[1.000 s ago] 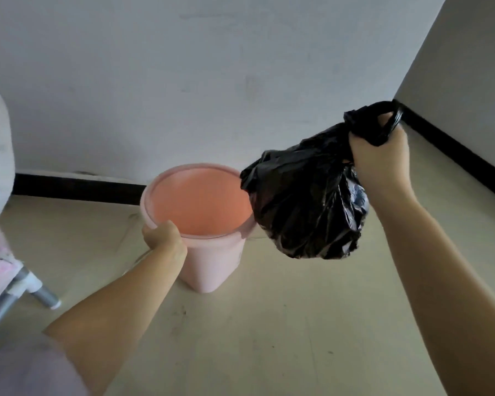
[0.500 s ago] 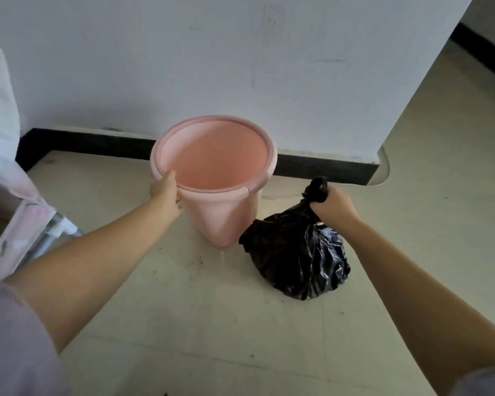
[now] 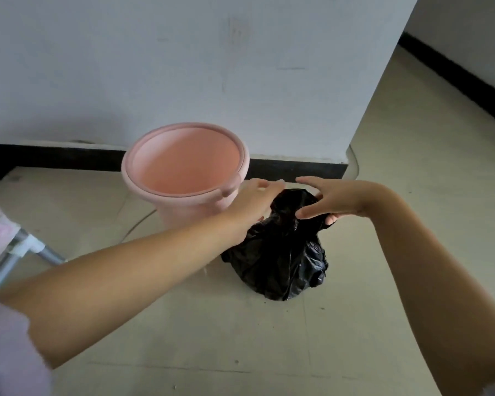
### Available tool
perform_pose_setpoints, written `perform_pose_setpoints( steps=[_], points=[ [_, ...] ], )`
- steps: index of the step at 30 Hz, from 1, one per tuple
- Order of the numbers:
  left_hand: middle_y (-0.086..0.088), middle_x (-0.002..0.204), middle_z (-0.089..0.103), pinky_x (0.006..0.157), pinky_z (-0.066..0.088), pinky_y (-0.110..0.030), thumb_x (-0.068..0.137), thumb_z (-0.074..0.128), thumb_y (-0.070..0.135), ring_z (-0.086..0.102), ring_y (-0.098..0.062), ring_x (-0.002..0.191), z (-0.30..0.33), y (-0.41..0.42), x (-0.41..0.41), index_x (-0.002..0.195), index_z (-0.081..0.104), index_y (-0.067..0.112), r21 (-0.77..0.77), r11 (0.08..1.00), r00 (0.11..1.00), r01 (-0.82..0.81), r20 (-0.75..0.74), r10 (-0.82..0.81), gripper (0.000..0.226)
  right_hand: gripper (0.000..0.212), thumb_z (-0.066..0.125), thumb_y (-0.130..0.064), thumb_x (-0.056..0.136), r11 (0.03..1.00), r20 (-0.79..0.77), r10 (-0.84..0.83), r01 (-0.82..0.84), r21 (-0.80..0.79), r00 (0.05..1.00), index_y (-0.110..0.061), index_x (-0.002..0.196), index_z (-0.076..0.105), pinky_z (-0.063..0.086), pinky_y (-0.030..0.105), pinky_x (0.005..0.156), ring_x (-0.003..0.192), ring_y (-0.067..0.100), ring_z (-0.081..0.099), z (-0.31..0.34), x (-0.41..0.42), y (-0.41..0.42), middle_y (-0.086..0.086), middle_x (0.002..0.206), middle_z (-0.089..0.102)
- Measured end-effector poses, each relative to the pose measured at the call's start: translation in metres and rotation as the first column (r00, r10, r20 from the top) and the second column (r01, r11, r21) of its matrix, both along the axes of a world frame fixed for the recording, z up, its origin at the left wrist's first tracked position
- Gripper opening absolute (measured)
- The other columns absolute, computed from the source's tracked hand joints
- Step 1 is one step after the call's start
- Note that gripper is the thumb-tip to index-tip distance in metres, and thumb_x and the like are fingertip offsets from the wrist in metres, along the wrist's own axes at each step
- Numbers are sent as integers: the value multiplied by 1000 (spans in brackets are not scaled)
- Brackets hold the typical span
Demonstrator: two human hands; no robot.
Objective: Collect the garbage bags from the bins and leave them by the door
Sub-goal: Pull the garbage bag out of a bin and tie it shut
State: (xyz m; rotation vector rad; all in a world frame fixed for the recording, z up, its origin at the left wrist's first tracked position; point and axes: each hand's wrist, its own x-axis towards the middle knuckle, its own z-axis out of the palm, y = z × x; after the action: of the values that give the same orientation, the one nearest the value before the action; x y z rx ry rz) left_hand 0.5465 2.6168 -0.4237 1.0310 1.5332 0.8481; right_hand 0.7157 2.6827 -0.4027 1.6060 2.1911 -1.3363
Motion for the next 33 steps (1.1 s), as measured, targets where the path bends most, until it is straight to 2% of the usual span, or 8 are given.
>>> perform_pose_setpoints(
  steps=[5,9,13,17,21,23,26,33],
  points=[
    [-3,148,30,105,33,-29,81,68,38,37,-20,135,-32,0,8,150,12,29,58,927,874,371,-358,-327,89,61,61,-12,88,989,66,-67,58,136,996,-23,143,36,52,27,81,75,16,68,11,12,-11,6,126,57],
    [-5,112,63,79,47,-23,87,55,9,60,-17,94,-35,9,-10,130,48,18,50,917,870,396,-340,-357,44,28,59,-14,82,922,400,-68,-95,374,914,-10,110,64,48,28,68,93,27,64,-7,14,-14,10,103,67],
    [5,68,59,59,40,-22,89,46,3,55,-13,68,-24,22,-32,86,67,14,194,930,905,311,-358,-228,24,3,58,-26,81,892,571,-115,-169,419,813,-24,80,56,39,33,73,89,26,48,-25,31,-12,5,86,45],
    [3,84,64,77,49,-32,89,39,-3,61,-19,82,-19,36,-47,94,68,14,319,926,927,202,-368,-76,34,19,67,-29,85,963,129,-145,110,246,981,-12,83,59,42,25,59,72,19,52,-26,39,-4,4,79,57],
    [-6,99,68,82,44,-32,96,39,6,61,-30,92,-23,42,-59,100,65,21,415,886,899,205,-438,-4,30,19,61,-12,87,849,-180,-245,300,434,953,-27,75,56,45,29,67,78,20,58,-33,34,10,4,89,63],
    [-11,90,68,77,46,-32,96,41,13,61,-31,84,-18,41,-64,97,64,25,469,859,875,208,-481,51,26,21,56,-7,87,787,-218,-272,347,510,937,-28,84,57,48,32,73,85,22,61,-36,32,16,-1,94,62],
    [3,84,62,69,37,-4,96,46,10,55,-15,78,4,43,-72,99,65,11,574,806,865,144,-469,180,20,26,50,-1,87,700,-267,-305,405,588,914,-22,98,61,40,23,79,92,16,59,-33,33,22,0,98,63],
    [8,78,67,67,41,-5,94,54,14,59,0,68,31,45,-75,88,65,18,615,763,906,198,-412,97,13,42,54,-4,86,729,-36,-162,144,669,986,-20,125,55,31,25,99,125,23,45,-22,37,12,6,133,48]
  ],
)
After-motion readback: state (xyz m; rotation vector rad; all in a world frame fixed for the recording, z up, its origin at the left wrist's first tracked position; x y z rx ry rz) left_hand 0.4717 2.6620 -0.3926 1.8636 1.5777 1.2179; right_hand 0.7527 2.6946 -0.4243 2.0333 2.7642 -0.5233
